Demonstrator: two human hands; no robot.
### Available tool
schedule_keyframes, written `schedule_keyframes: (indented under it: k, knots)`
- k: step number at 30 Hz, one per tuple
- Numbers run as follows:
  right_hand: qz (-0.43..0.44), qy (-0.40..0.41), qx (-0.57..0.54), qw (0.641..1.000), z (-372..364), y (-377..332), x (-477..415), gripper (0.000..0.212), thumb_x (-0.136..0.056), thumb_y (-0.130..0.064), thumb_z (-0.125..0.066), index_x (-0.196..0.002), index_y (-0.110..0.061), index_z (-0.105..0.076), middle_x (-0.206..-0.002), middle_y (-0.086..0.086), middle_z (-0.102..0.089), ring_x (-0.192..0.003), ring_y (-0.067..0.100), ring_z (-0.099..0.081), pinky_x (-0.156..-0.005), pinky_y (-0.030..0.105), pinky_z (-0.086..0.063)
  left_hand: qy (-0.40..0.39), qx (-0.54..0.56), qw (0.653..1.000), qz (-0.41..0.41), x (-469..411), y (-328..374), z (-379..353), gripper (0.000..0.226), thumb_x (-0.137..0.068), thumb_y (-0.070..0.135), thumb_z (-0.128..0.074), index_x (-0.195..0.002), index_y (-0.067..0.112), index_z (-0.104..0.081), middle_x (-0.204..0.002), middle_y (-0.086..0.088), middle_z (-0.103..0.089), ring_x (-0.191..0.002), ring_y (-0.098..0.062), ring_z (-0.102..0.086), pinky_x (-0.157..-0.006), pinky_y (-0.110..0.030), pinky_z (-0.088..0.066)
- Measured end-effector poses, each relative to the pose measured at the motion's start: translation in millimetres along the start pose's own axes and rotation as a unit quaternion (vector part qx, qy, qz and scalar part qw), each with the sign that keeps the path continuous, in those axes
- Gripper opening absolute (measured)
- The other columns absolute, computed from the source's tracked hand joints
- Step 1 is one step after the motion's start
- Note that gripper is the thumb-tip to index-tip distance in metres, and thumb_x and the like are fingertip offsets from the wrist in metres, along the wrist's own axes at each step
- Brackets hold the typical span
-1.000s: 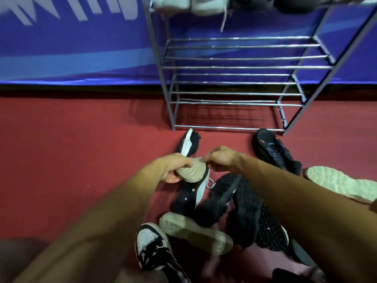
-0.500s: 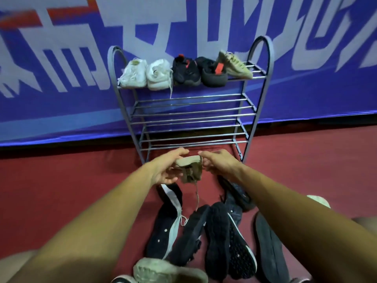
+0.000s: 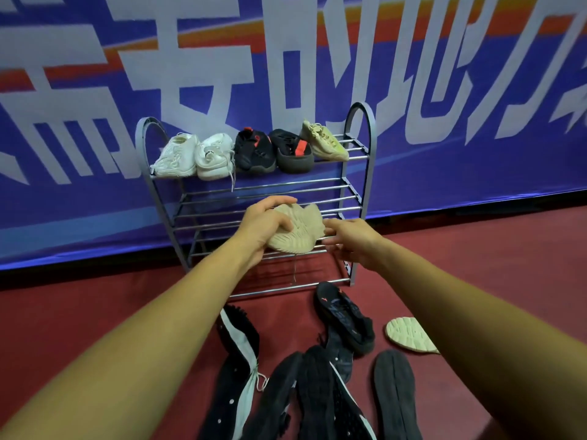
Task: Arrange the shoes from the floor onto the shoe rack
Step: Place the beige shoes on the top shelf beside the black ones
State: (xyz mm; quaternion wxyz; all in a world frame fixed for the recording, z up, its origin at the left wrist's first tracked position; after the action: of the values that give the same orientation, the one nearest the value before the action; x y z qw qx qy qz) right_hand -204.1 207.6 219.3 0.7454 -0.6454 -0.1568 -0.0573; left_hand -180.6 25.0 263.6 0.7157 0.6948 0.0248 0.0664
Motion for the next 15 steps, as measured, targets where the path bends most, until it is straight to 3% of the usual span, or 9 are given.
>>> schedule_keyframes:
  k: [5,8,10,13,15]
  knots:
    - [-0.061,0.049,-0.006,0.997,23.0,23.6,-10.1,0.023,-0.096,-0.032,-0.057,-0.089,-0.010,-0.053,-0.068,0.012,-0.052,-0.042,0.013,-0.037,-0.054,0.024,-0.031,-0.011,0.016,1.000,0.006,-4.4,2.8,0.2,0.046,-0.066,-0.018,-0.060,-0.088,0.021,-0.073,-0.092,-0.017,-0.069,-0.077,-0.030,-0.066,-0.068,-0.036,-0.053]
    - [-0.099,0.043,-0.103,0.989,27.3,42.0,-17.8,0.024,-0.094,-0.036,-0.058,-0.105,-0.015,-0.059,-0.070,0.011,-0.058,-0.032,0.009,-0.038,-0.048,0.022,-0.031,-0.033,0.031,0.999,-0.008,-4.8,3.4,0.3,0.047,-0.069,-0.019,-0.061,-0.091,0.021,-0.070,-0.084,-0.015,-0.070,-0.071,-0.029,-0.066,-0.066,-0.034,-0.053]
    - [-0.098,0.028,-0.174,0.980,25.7,39.3,-22.7,0.029,-0.095,-0.036,-0.059,-0.114,-0.015,-0.059,-0.068,0.005,-0.060,-0.038,0.007,-0.044,-0.043,0.020,-0.034,-0.071,0.021,0.997,-0.010,-6.3,-1.2,2.0,0.056,-0.064,-0.017,-0.065,-0.101,0.025,-0.067,-0.084,-0.015,-0.071,-0.073,-0.029,-0.067,-0.068,-0.037,-0.053]
    - [-0.100,0.028,-0.186,0.977,25.3,35.3,-26.2,0.024,-0.094,-0.025,-0.062,-0.114,-0.013,-0.061,-0.074,0.004,-0.061,-0.054,0.008,-0.051,-0.049,0.018,-0.040,-0.122,-0.073,0.990,-0.009,-11.1,-13.2,6.4,0.073,-0.049,-0.008,-0.068,-0.114,0.026,-0.065,-0.096,-0.010,-0.073,-0.084,-0.024,-0.069,-0.074,-0.036,-0.054]
    - [-0.089,0.029,-0.217,0.972,24.1,32.9,-27.9,0.021,-0.092,-0.020,-0.062,-0.111,-0.013,-0.059,-0.076,0.006,-0.058,-0.055,0.009,-0.048,-0.051,0.018,-0.037,-0.120,-0.185,0.975,-0.024,-14.9,-19.1,11.7,0.065,-0.047,-0.006,-0.068,-0.106,0.022,-0.068,-0.099,-0.007,-0.074,-0.088,-0.020,-0.067,-0.074,-0.035,-0.054]
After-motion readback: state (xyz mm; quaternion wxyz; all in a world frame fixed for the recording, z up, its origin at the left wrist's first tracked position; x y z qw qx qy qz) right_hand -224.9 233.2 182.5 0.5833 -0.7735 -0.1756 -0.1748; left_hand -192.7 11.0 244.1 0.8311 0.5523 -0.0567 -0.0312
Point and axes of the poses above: each hand's wrist, its own x-axis away from the middle knuckle, its own z-axis out of the back of the hand, y = z × x, the point moved 8 cm from there along -x, towards the middle knuckle
